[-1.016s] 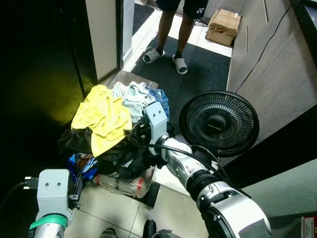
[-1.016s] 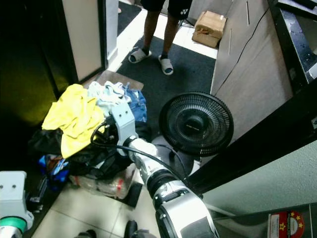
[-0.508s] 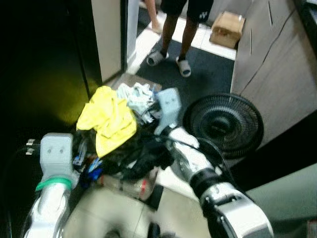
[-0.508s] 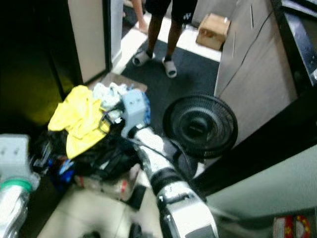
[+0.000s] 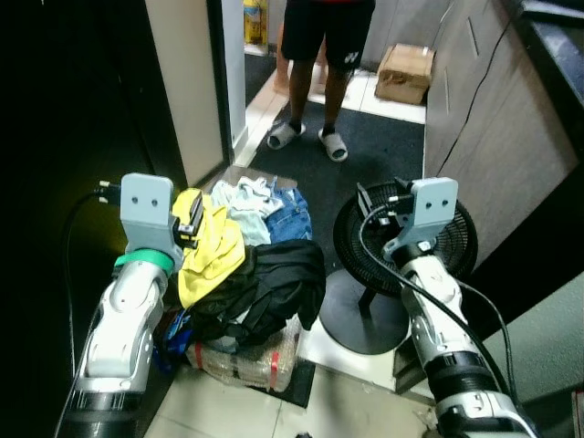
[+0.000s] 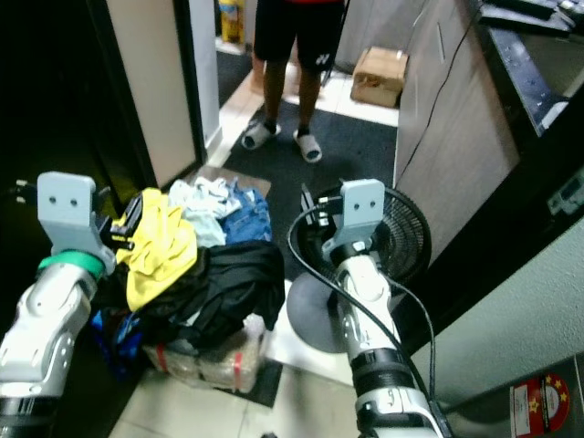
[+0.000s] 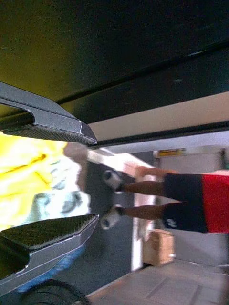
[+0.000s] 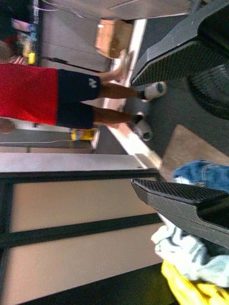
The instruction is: Clothes washing
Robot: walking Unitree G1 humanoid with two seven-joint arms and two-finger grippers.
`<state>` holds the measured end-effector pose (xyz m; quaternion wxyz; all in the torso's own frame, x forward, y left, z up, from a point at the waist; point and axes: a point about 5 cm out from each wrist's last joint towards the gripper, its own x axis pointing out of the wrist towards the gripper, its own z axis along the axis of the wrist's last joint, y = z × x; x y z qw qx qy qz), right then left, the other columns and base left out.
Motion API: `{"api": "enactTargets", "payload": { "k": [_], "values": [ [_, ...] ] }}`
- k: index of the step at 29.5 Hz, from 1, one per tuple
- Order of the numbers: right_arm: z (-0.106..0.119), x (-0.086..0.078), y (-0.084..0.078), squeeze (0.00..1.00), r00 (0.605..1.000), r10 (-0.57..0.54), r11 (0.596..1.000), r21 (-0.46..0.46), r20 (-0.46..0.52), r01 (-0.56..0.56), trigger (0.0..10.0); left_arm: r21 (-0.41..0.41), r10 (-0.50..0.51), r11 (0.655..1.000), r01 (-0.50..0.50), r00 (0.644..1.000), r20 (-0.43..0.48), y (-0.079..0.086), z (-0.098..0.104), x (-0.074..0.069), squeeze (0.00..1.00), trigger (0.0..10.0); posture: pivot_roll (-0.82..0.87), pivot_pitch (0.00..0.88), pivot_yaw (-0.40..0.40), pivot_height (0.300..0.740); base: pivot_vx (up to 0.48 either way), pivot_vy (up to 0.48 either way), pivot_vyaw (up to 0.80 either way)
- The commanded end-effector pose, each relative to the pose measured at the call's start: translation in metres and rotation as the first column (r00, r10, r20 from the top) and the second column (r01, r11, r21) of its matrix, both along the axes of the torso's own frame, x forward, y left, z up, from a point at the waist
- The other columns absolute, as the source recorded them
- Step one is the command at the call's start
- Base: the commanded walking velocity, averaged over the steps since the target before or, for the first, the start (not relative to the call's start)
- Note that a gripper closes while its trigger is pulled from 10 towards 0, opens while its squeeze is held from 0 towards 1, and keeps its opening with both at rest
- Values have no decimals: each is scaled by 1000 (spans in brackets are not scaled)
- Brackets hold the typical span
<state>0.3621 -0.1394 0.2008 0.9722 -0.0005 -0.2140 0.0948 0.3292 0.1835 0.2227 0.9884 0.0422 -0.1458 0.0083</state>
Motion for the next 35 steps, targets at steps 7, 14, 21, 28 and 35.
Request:
{"api": "enactTargets", "payload": {
  "k": [7,14,21,28,35],
  "values": [
    [-13,-7,-1,0,999,-12,997,-76,-44,8,10000,-30,21,999,-21,1000,-19,2,-14,-1,0,10000,35,0,-17,740,0,0,0],
    [-26,-11,-16,0,993,-71,994,-93,-92,63,10000,-32,8,999,-9,999,-33,-2,-22,-2,0,10000,30,0,-17,740,0,0,0],
    [-25,-9,-18,0,992,-87,993,-82,-95,80,10000,-37,-4,999,2,999,-36,-4,-24,2,0,10000,29,0,-7,740,0,0,0],
    [-22,-9,-8,0,994,-64,995,-76,-84,58,10000,-31,-5,1000,4,1000,-28,-4,-22,4,0,10000,36,0,-5,740,0,0,0],
    [-25,-10,-7,0,993,-73,994,-91,-98,64,10000,-29,-2,1000,1,1000,-29,-4,-24,2,0,10000,44,0,-8,740,0,0,570]
  ]
}}
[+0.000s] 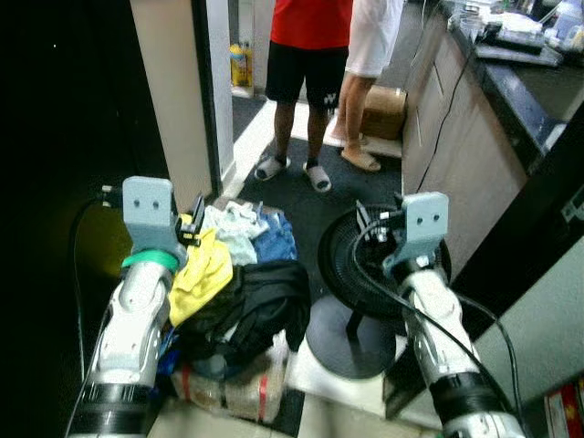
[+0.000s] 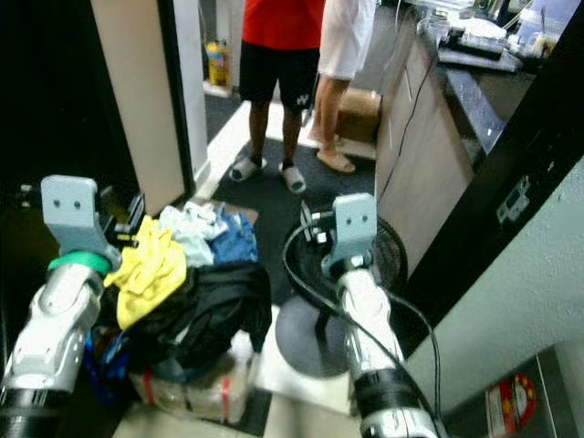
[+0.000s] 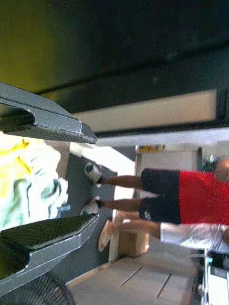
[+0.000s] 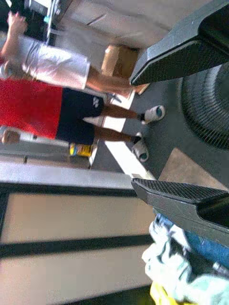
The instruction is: Clothes washing
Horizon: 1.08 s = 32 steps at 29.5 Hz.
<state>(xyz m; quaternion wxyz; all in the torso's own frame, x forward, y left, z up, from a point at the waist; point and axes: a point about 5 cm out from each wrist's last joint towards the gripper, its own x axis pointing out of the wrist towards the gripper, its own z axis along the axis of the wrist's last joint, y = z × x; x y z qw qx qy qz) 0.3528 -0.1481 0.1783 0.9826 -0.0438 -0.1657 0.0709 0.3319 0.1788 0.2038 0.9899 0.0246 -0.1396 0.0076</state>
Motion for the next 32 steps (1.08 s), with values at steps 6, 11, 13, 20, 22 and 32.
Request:
{"api": "enactTargets", "payload": {
  "k": [6,11,13,20,22,32],
  "values": [
    [-3,0,5,0,1000,5,1000,2,-18,-5,10000,10,7,1000,-7,1000,-16,2,-6,-1,0,10000,54,0,-8,740,0,0,800],
    [-3,-1,7,0,1000,14,1000,4,-19,-14,10000,13,8,1000,-8,1000,-15,2,-6,-1,0,10000,56,0,-7,740,0,0,800],
    [-3,-1,7,0,1000,17,1000,5,-19,-17,10000,14,7,1000,-7,1000,-15,2,-6,-2,0,10000,57,1,-6,740,0,0,800],
    [-4,-2,8,0,1000,20,1000,9,-22,-19,10000,17,4,1000,-4,1000,-18,1,-6,-2,0,10000,56,4,-4,740,0,0,800],
    [-4,-2,8,0,1000,19,1000,10,-23,-19,10000,18,4,1000,-4,1000,-19,1,-7,-2,0,10000,56,5,-3,740,0,0,800],
    [-6,0,8,0,999,5,999,53,-51,-2,10000,11,-6,1000,6,1000,-26,0,-8,-1,0,10000,55,5,-2,740,0,0,196]
  ]
}}
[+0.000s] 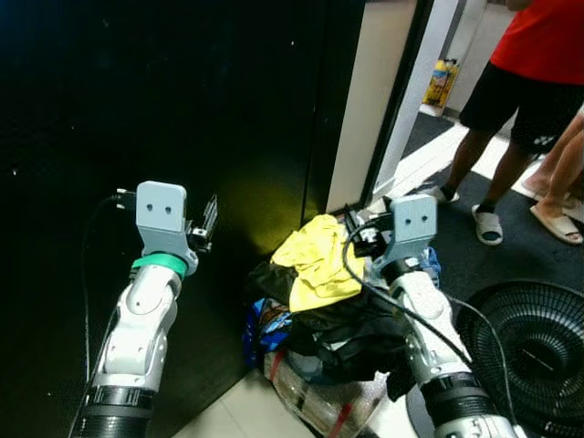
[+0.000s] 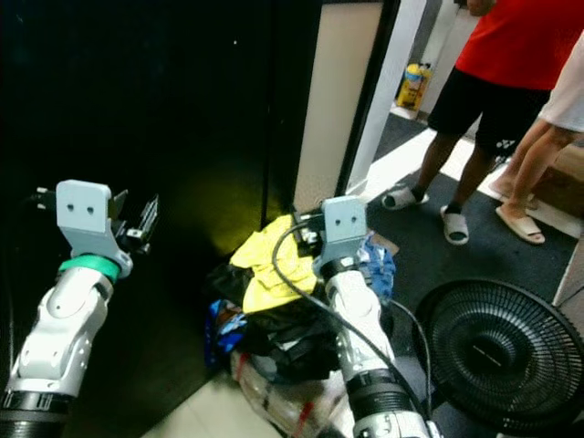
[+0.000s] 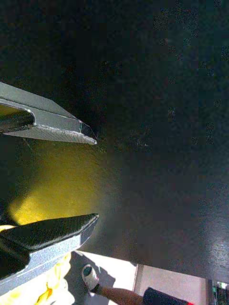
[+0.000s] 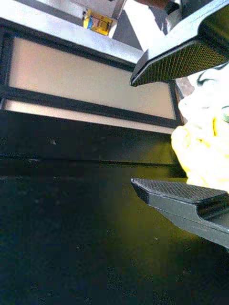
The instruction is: Clothes washing
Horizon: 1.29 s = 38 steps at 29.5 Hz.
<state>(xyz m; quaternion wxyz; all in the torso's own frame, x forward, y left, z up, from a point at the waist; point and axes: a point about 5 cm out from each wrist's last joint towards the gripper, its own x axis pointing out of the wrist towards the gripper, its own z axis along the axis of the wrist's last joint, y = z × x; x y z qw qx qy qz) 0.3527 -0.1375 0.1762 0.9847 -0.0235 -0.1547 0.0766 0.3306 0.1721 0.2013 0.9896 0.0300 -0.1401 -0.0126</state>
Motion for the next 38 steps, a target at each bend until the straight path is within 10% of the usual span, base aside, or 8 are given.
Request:
{"api": "enactTargets", "payload": {
  "k": [1,8,17,28,38],
  "values": [
    [-4,0,-3,0,999,-15,1000,21,-29,15,10000,-4,31,1000,-31,999,-26,6,-5,1,0,10000,55,5,-2,740,0,0,-800],
    [-5,0,-5,0,999,-18,1000,14,-27,18,10000,-1,11,1000,-11,999,-50,4,-13,0,0,10000,57,3,0,740,0,0,-739],
    [4,1,-1,0,1000,-18,1000,14,8,18,10000,70,-5,997,31,941,-338,1,-112,-34,0,10000,53,7,14,740,0,0,0],
    [22,4,10,0,998,28,998,46,58,-31,10000,105,80,994,-14,752,-654,22,-211,-92,0,10000,66,4,-1,740,0,0,0],
    [13,3,3,0,1000,10,1000,28,28,-11,10000,52,48,998,-17,747,-663,13,-220,-96,0,10000,61,0,-3,740,0,0,0]
  ]
}}
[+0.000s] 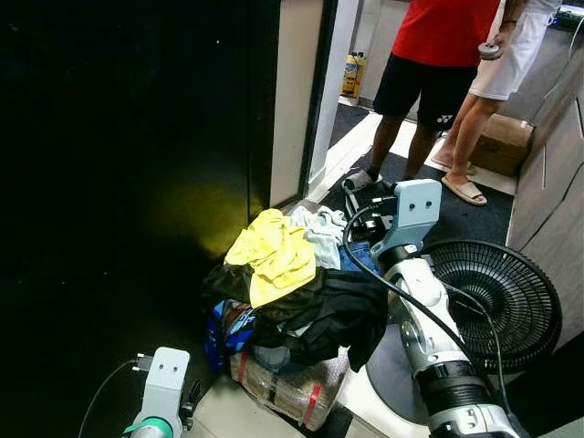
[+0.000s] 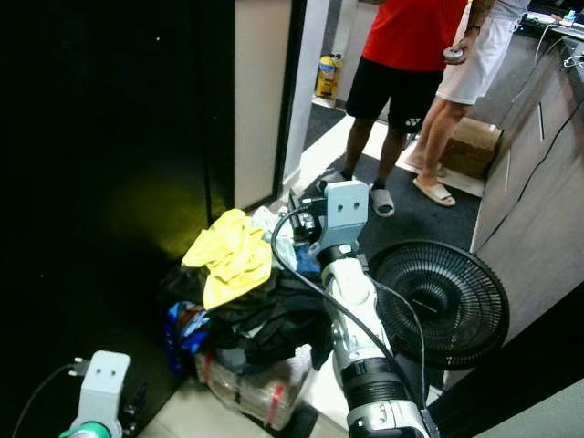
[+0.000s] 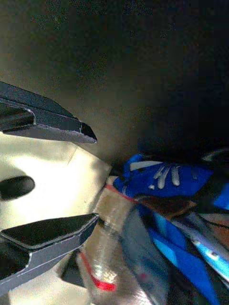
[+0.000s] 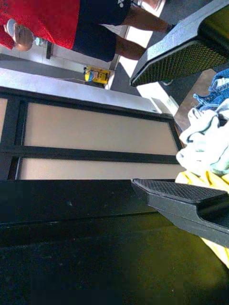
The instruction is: Clothes washing
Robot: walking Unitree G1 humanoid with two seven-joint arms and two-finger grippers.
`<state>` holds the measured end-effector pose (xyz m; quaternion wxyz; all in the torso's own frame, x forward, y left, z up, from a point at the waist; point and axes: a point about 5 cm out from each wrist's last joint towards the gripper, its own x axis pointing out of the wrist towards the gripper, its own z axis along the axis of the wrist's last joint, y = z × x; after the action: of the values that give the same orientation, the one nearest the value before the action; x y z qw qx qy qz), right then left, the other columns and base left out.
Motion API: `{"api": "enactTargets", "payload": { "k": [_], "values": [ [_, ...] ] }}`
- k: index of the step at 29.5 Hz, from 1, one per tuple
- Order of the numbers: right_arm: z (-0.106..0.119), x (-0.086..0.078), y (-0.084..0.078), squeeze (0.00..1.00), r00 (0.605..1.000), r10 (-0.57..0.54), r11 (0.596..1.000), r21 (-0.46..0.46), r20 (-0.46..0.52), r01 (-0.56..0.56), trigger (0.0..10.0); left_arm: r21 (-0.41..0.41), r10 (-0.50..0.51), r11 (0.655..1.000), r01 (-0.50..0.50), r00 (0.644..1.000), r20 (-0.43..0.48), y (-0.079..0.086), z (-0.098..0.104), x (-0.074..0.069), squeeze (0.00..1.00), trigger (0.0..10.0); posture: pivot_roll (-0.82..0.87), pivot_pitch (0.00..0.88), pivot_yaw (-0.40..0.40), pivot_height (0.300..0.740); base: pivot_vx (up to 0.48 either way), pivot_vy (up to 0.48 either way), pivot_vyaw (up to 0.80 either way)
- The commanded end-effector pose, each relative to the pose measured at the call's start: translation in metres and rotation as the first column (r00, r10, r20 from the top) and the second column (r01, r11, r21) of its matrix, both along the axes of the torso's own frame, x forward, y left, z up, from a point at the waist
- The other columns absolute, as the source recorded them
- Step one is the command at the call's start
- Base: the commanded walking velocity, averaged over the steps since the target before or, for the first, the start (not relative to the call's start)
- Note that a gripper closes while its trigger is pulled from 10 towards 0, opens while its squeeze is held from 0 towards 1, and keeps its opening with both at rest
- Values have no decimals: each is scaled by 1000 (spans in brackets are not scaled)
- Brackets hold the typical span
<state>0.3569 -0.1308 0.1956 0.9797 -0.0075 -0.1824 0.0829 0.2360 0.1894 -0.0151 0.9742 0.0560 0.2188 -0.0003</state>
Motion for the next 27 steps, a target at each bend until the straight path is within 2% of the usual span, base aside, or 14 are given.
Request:
{"api": "enactTargets", "payload": {
  "k": [1,8,13,22,27],
  "values": [
    [-7,-1,-3,0,1000,-9,1000,-5,-25,9,10000,-21,-11,1000,11,1000,-5,-4,-3,-2,0,10000,61,0,-3,740,0,0,0],
    [-11,-3,-2,0,999,-5,1000,-15,-36,5,10000,-36,-43,998,44,998,42,-8,0,7,0,10000,56,3,2,740,0,0,0],
    [-16,-3,-2,0,998,-5,1000,-16,-55,4,10000,-25,-40,999,41,998,46,-8,2,10,0,10000,59,5,2,740,325,0,0],
    [-17,-3,-4,0,998,-15,1000,-14,-59,14,10000,-26,-41,999,42,997,59,-8,2,12,0,10000,59,9,2,740,357,0,-800],
    [-17,-3,-5,0,998,-22,999,-27,-58,21,10000,-24,-38,999,40,997,60,-9,2,12,0,10000,61,11,1,740,322,0,0]
  ]
}}
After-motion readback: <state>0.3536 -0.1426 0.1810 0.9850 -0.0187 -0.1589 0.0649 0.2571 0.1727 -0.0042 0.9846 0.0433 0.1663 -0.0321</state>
